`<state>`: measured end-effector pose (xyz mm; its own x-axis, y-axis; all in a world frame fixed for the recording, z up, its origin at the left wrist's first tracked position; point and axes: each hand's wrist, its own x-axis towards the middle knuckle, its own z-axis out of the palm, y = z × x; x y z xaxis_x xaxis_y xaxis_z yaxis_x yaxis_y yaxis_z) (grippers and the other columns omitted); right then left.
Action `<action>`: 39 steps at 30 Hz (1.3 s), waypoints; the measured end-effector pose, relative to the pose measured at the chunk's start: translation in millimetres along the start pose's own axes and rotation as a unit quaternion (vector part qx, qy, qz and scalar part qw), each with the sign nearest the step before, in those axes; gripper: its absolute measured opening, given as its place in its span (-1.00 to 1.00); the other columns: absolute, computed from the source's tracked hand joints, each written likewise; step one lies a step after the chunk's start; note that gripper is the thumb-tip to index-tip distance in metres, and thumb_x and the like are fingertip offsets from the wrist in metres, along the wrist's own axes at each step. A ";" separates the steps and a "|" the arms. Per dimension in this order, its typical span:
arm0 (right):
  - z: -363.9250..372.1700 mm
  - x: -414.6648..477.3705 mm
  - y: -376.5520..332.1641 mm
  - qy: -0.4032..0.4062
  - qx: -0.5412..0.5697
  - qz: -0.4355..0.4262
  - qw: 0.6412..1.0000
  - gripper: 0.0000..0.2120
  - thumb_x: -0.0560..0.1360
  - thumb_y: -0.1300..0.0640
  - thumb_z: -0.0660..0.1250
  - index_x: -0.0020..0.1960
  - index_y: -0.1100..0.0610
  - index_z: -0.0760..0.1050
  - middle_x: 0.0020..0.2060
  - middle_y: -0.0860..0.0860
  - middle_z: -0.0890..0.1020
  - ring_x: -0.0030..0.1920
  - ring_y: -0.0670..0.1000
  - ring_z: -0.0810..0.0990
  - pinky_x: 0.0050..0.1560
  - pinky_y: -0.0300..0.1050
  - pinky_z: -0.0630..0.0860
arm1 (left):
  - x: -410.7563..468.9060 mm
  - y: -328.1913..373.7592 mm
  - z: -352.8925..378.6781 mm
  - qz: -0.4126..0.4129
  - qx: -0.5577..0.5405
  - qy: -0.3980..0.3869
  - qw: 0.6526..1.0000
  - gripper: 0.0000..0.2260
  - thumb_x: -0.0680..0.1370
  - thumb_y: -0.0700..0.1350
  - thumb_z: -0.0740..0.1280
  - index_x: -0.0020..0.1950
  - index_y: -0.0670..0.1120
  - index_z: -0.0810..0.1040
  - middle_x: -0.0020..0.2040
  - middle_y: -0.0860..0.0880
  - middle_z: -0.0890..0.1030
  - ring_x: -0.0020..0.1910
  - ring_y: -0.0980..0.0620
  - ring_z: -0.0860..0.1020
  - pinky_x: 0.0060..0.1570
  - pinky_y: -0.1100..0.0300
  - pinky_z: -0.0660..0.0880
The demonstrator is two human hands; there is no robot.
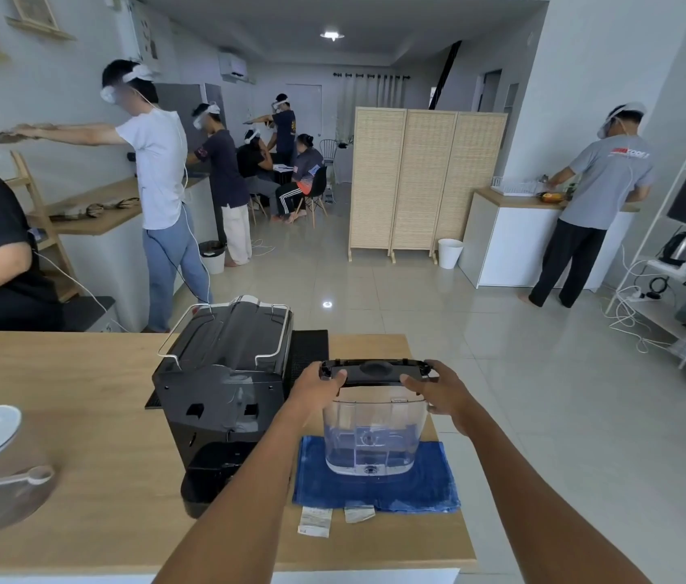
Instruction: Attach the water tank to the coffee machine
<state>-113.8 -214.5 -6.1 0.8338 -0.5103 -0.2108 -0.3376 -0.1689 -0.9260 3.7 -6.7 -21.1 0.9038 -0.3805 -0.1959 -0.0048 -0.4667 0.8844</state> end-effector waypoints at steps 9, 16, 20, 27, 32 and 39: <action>2.5 -0.7 8.5 0.038 0.043 -0.049 0.997 -0.49 0.39 0.02 0.56 0.27 -0.07 0.44 0.05 0.20 0.63 -0.10 0.02 0.55 -0.15 -0.14 0.48 | -7.4 -6.4 3.0 0.029 -0.036 0.072 0.996 -0.50 0.55 0.12 0.40 0.45 0.04 0.42 -0.01 -0.03 0.64 0.06 -0.03 0.60 0.20 -0.06 0.53; 3.7 1.0 20.4 0.074 0.025 -0.105 0.991 -0.50 0.40 -0.02 0.55 0.24 -0.09 0.40 0.02 0.03 0.66 0.10 0.06 0.62 0.07 0.06 0.61 | -10.9 -15.8 6.6 0.089 -0.010 0.109 0.990 -0.59 0.60 0.06 0.34 0.42 0.03 0.42 -0.05 -0.01 0.65 -0.03 0.03 0.61 0.10 -0.04 0.58; 6.7 -4.7 20.6 0.094 0.002 -0.131 0.987 -0.52 0.45 0.01 0.50 0.27 -0.01 0.38 0.02 -0.02 0.65 0.11 0.01 0.61 0.08 0.00 0.58 | -15.9 -15.6 7.1 0.134 0.034 0.104 0.985 -0.65 0.65 -0.02 0.25 0.44 -0.01 0.36 -0.06 0.01 0.64 -0.04 0.02 0.60 0.05 0.02 0.56; 9.4 -12.1 19.7 0.085 -0.052 -0.159 0.982 -0.61 0.52 -0.10 0.38 0.32 -0.11 0.42 0.06 -0.11 0.62 0.12 -0.03 0.57 0.18 -0.03 0.51 | -25.7 -7.8 8.9 0.111 0.031 0.078 0.990 -0.62 0.60 0.30 0.15 0.36 0.21 0.41 0.07 0.12 0.60 0.06 0.09 0.56 0.07 0.08 0.47; 7.4 -14.6 10.6 0.072 -0.017 -0.120 0.990 -0.58 0.52 -0.36 0.14 0.26 -0.20 0.46 -0.09 -0.09 0.64 -0.05 -0.01 0.60 0.13 0.03 0.55 | -22.9 -6.0 8.5 0.069 -0.014 0.094 0.993 -0.40 0.55 0.42 -0.01 0.31 0.07 0.51 -0.21 -0.03 0.57 -0.09 0.01 0.59 0.12 -0.01 0.51; 7.8 -10.9 -4.7 0.092 0.016 -0.070 0.993 -0.75 0.54 -0.34 0.16 -0.13 -0.27 0.54 -0.30 0.02 0.64 -0.25 0.01 0.55 -0.04 0.01 0.58 | -19.1 6.7 3.2 0.044 -0.045 0.120 0.991 -0.59 0.60 0.29 0.15 0.08 0.06 0.66 -0.33 0.06 0.56 -0.27 0.08 0.55 -0.03 0.11 0.54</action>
<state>-117.9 -201.7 -1.9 0.7761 -0.6302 -0.0216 -0.2079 -0.2234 -0.9523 -15.0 -5.1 -12.7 0.9775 -0.2102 -0.0193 -0.0597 -0.3629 0.9299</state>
